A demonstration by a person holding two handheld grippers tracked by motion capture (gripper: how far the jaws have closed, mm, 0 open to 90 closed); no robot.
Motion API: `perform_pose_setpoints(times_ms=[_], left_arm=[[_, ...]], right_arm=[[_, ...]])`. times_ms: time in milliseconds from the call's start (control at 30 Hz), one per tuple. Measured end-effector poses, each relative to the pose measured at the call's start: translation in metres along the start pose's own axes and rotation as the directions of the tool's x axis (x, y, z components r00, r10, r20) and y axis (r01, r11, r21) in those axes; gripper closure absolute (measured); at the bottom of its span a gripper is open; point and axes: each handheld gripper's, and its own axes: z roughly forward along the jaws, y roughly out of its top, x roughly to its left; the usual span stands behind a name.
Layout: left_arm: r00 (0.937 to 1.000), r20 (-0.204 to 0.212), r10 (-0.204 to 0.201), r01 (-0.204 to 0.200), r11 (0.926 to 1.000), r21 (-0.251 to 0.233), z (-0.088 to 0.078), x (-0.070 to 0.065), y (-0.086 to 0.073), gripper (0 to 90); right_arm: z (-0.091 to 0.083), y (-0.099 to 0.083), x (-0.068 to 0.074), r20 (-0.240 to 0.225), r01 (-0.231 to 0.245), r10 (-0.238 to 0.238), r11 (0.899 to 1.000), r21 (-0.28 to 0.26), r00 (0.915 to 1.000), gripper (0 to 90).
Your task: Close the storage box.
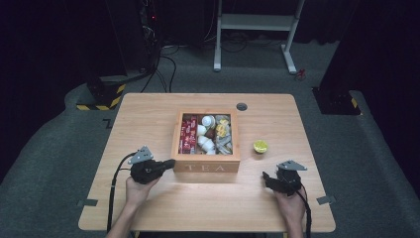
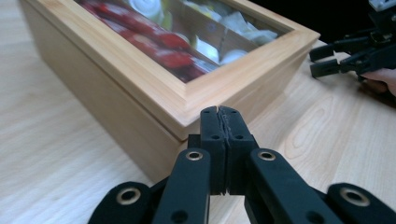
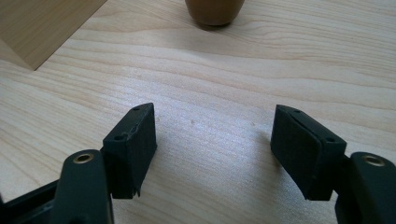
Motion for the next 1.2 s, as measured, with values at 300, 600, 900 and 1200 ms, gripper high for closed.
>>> perform_pose_setpoints(times_ms=[300, 600, 900, 1200], left_arm=[[0.9988, -0.041, -0.026, 0.024, 0.9988, -0.043, -0.016, 0.012, 0.0, 84.8], [0.9853, -0.165, -0.043, 0.036, 0.9983, -0.046, -0.034, 0.029, -0.009, 72.9], [0.9605, -0.27, -0.067, 0.062, 0.9977, -0.029, -0.042, 0.042, -0.02, 58.2], [0.943, -0.317, -0.102, 0.108, 0.9942, 0.0, -0.038, 0.054, -0.033, 51.1]], right_arm=[[0.0, 0.0, 0.0, 0.002, 0.0, 0.0, 1.0, -0.001, 1.0, 31.1], [0.0, 0.0, 0.0, 0.002, 0.0, 0.0, 1.0, -0.001, 1.0, 31.1], [0.0, 0.0, 0.0, 0.002, -0.001, 0.001, 1.0, 0.0, 1.0, 31.0], [0.0, 0.0, 0.0, 0.002, -0.002, 0.002, 1.0, 0.0, 1.0, 31.0]])
